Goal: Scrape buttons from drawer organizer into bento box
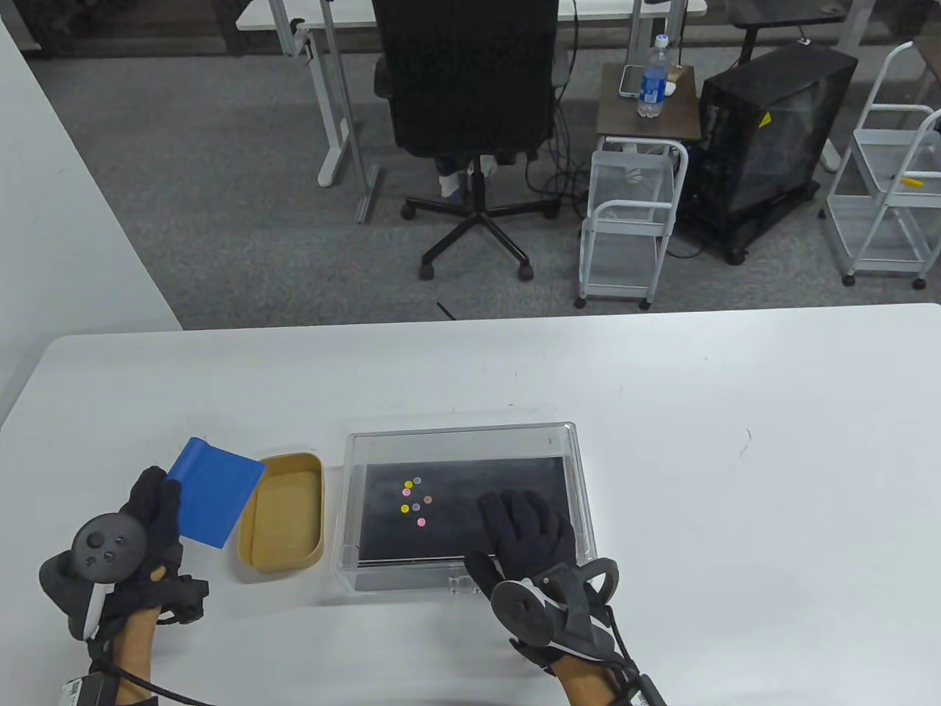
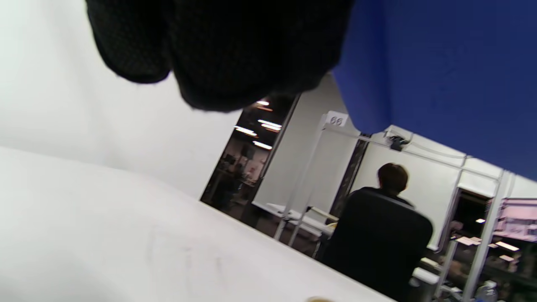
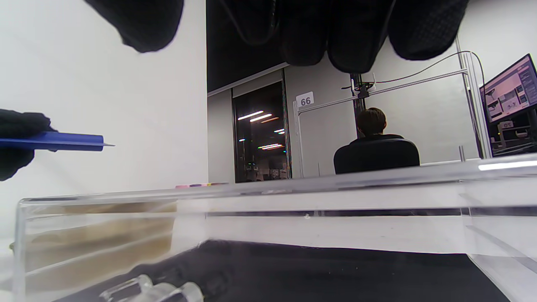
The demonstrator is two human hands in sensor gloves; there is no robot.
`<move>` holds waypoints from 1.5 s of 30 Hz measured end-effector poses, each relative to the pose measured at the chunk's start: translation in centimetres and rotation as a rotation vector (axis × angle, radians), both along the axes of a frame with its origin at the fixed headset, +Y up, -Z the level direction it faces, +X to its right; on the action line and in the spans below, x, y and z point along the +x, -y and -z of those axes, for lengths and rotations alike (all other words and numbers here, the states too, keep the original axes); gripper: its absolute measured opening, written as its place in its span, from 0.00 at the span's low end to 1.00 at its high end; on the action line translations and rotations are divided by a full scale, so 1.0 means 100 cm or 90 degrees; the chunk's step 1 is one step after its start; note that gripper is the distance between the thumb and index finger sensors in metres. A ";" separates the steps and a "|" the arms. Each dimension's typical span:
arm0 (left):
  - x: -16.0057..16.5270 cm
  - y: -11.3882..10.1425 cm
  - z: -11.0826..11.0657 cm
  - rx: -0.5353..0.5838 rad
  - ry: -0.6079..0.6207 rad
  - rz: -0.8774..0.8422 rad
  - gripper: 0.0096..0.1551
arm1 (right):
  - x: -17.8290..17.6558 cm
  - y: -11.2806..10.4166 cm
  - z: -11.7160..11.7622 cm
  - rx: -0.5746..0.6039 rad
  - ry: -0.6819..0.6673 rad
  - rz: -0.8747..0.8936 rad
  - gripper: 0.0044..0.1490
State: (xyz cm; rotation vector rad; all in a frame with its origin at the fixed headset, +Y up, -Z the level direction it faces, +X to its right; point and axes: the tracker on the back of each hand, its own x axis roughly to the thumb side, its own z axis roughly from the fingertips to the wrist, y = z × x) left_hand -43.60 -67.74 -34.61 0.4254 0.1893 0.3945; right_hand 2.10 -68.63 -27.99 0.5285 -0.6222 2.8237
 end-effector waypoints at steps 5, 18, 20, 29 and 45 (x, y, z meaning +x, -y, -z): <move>0.023 -0.004 -0.005 0.037 0.053 0.019 0.36 | -0.004 -0.002 -0.002 0.005 -0.010 -0.004 0.46; 0.096 -0.012 -0.025 0.080 0.223 0.035 0.40 | -0.014 -0.005 -0.009 0.023 -0.034 -0.020 0.47; 0.110 -0.011 -0.030 0.078 0.253 0.052 0.40 | -0.018 -0.005 -0.011 0.027 -0.042 -0.024 0.48; 0.157 -0.002 -0.047 0.058 0.387 0.097 0.40 | -0.031 -0.006 -0.019 0.039 -0.077 -0.041 0.49; 0.195 0.012 -0.065 0.050 0.585 0.140 0.40 | -0.053 -0.001 -0.026 0.011 -0.188 -0.126 0.44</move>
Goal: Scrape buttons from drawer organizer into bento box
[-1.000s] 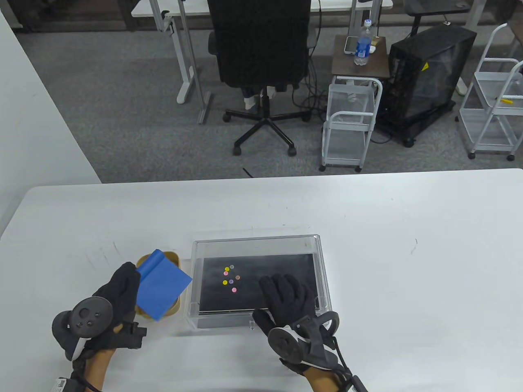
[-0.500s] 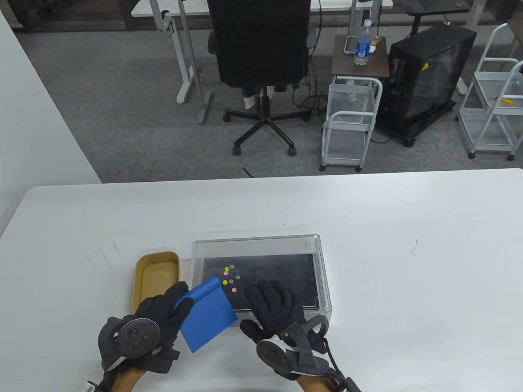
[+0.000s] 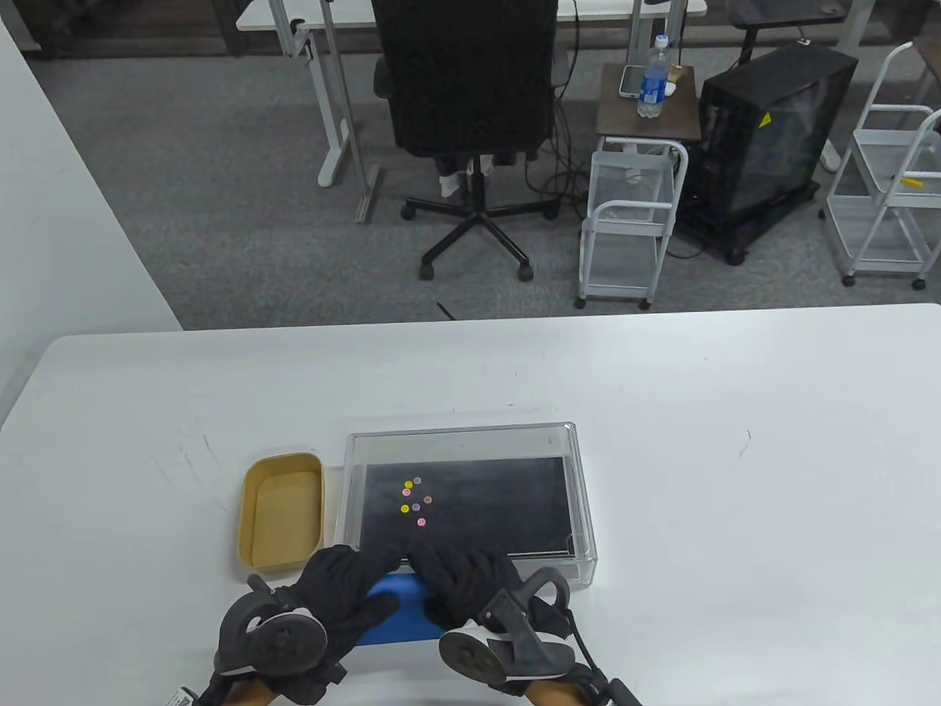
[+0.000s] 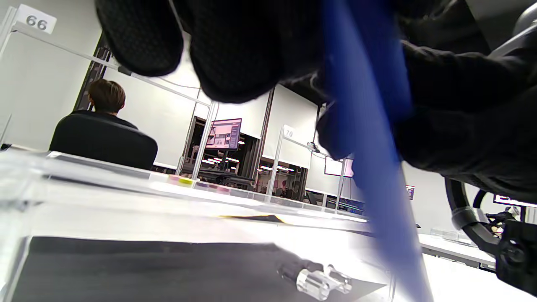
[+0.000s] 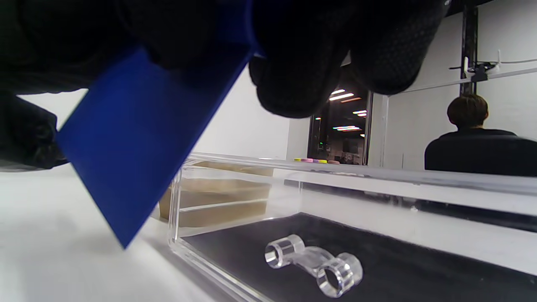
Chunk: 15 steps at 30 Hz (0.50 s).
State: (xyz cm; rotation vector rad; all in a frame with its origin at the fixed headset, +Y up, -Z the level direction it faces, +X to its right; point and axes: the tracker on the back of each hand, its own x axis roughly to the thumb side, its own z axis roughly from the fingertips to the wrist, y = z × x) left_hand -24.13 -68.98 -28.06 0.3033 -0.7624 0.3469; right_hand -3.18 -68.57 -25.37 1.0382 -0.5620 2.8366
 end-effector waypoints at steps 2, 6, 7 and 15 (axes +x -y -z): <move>-0.001 0.001 0.002 -0.010 -0.006 -0.008 0.42 | 0.000 0.000 0.000 0.005 -0.003 0.001 0.44; -0.004 0.002 0.005 -0.012 -0.021 -0.015 0.44 | 0.001 0.000 -0.001 0.026 0.001 0.012 0.43; -0.006 0.002 0.005 -0.007 -0.030 -0.017 0.44 | 0.002 -0.001 -0.001 0.032 0.006 0.013 0.43; -0.020 0.004 0.013 0.009 -0.099 -0.017 0.44 | 0.024 -0.006 0.011 0.036 0.076 0.056 0.43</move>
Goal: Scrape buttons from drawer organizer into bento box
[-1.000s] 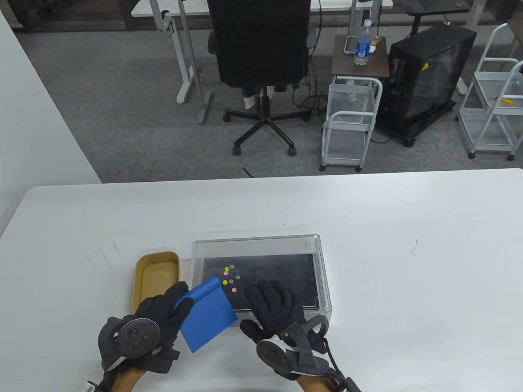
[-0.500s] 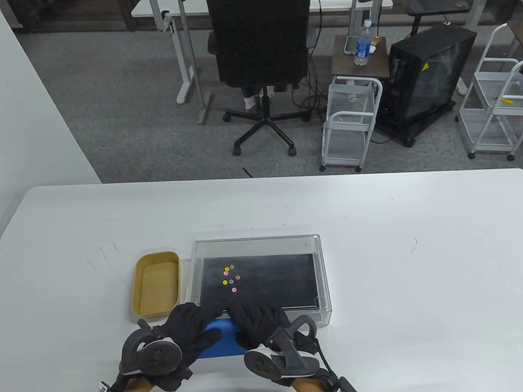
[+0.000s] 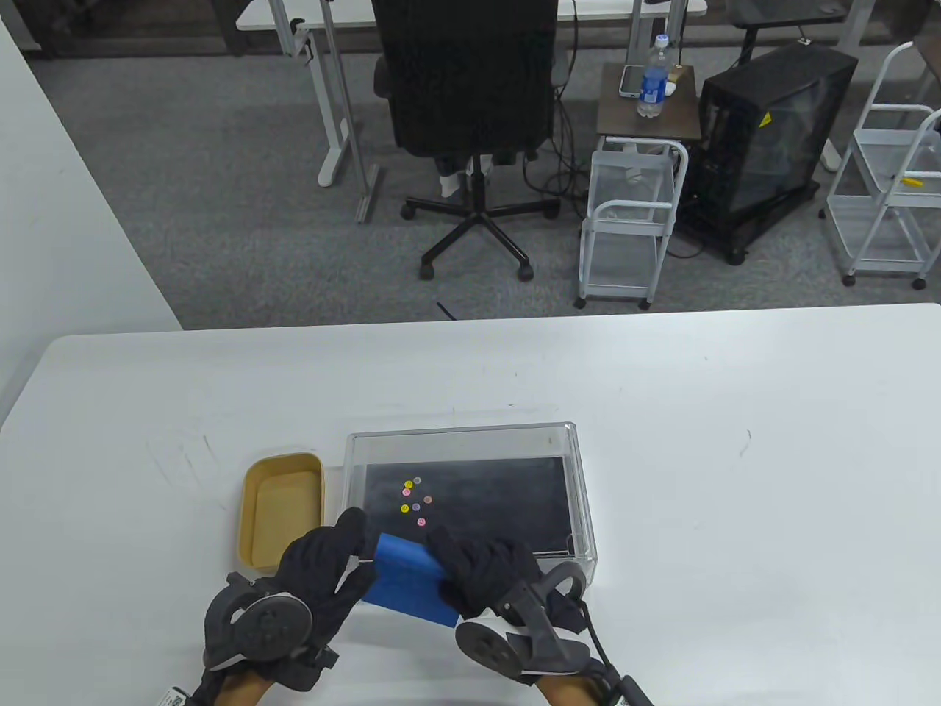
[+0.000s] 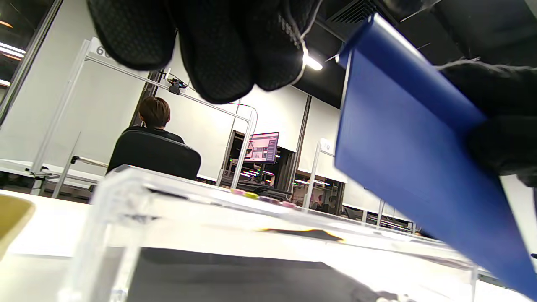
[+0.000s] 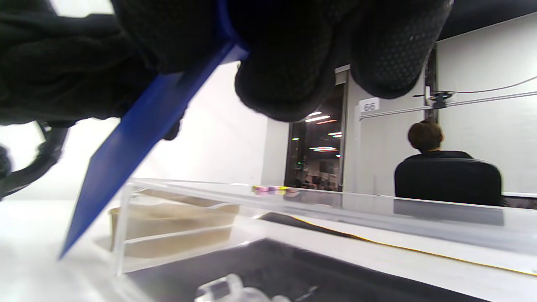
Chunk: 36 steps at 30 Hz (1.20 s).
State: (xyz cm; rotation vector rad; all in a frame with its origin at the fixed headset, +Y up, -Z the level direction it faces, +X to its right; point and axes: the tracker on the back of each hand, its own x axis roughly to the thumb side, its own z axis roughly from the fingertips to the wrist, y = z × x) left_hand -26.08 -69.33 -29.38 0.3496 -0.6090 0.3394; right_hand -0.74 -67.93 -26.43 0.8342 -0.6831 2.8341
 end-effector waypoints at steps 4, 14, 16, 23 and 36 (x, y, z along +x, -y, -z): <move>0.005 0.002 -0.002 0.018 0.003 0.037 0.43 | 0.017 -0.003 0.007 -0.005 0.048 0.049 0.42; 0.028 0.010 -0.014 0.051 0.068 0.160 0.42 | 0.046 -0.001 0.020 -0.064 0.109 0.133 0.30; 0.031 0.011 -0.014 0.042 0.078 0.176 0.41 | 0.049 -0.001 0.021 -0.073 0.112 0.145 0.30; 0.038 0.014 -0.022 0.028 0.095 0.220 0.39 | 0.063 0.008 0.028 -0.059 0.172 0.143 0.29; 0.034 0.019 -0.030 0.003 0.123 0.252 0.39 | 0.072 0.022 0.037 -0.111 0.259 0.134 0.46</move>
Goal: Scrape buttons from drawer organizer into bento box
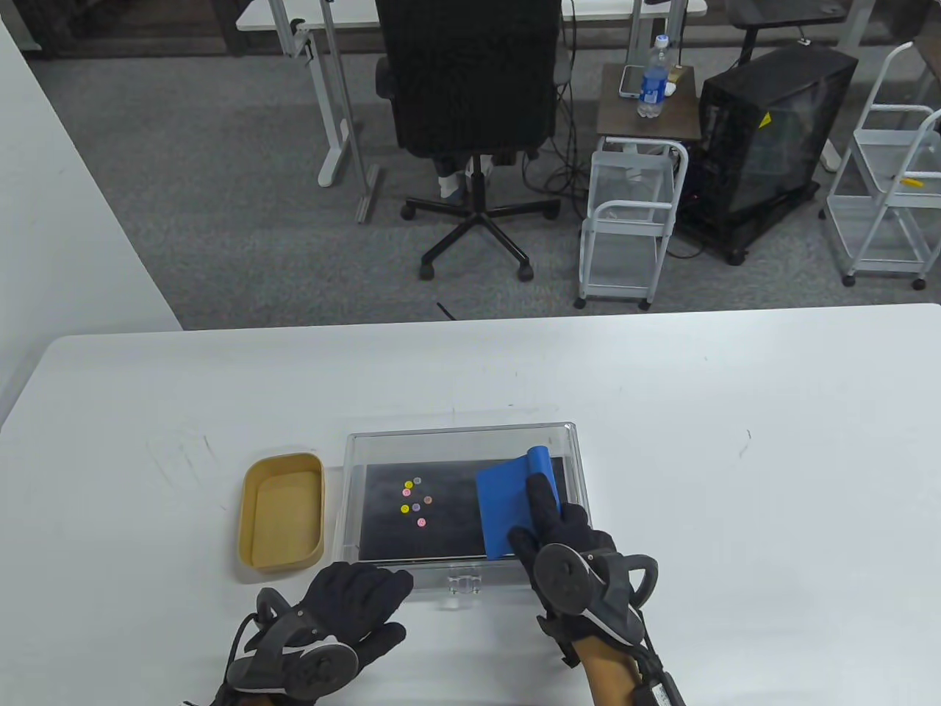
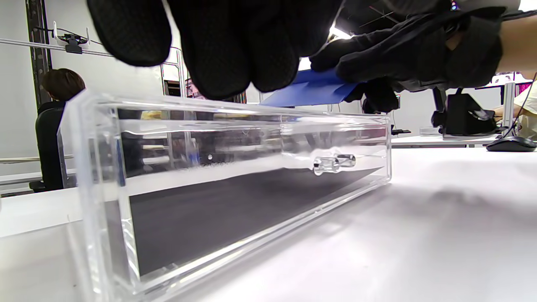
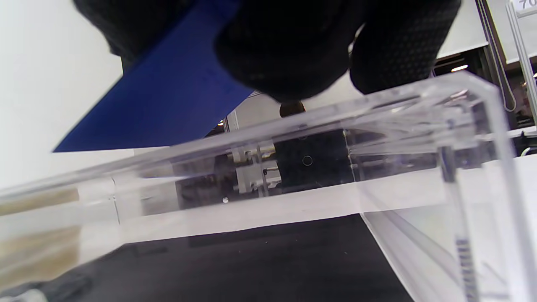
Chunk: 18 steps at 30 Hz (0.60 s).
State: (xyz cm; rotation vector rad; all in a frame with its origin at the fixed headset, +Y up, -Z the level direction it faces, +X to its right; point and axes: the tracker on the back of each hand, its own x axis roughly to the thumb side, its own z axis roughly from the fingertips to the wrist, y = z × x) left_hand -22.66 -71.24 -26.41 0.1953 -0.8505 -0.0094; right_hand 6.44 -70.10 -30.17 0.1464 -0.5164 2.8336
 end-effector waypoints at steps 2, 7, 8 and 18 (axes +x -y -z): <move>0.000 -0.001 0.000 0.003 -0.003 -0.003 0.39 | -0.002 0.000 0.000 -0.003 0.006 0.002 0.45; 0.001 0.000 0.000 0.012 -0.005 -0.001 0.39 | -0.009 -0.001 -0.002 -0.010 0.040 -0.015 0.44; 0.001 0.000 0.000 0.013 -0.005 -0.001 0.39 | -0.010 -0.002 -0.001 -0.013 0.043 -0.016 0.44; 0.001 0.000 0.002 -0.002 -0.005 -0.001 0.38 | -0.037 -0.025 0.018 -0.143 0.059 0.000 0.35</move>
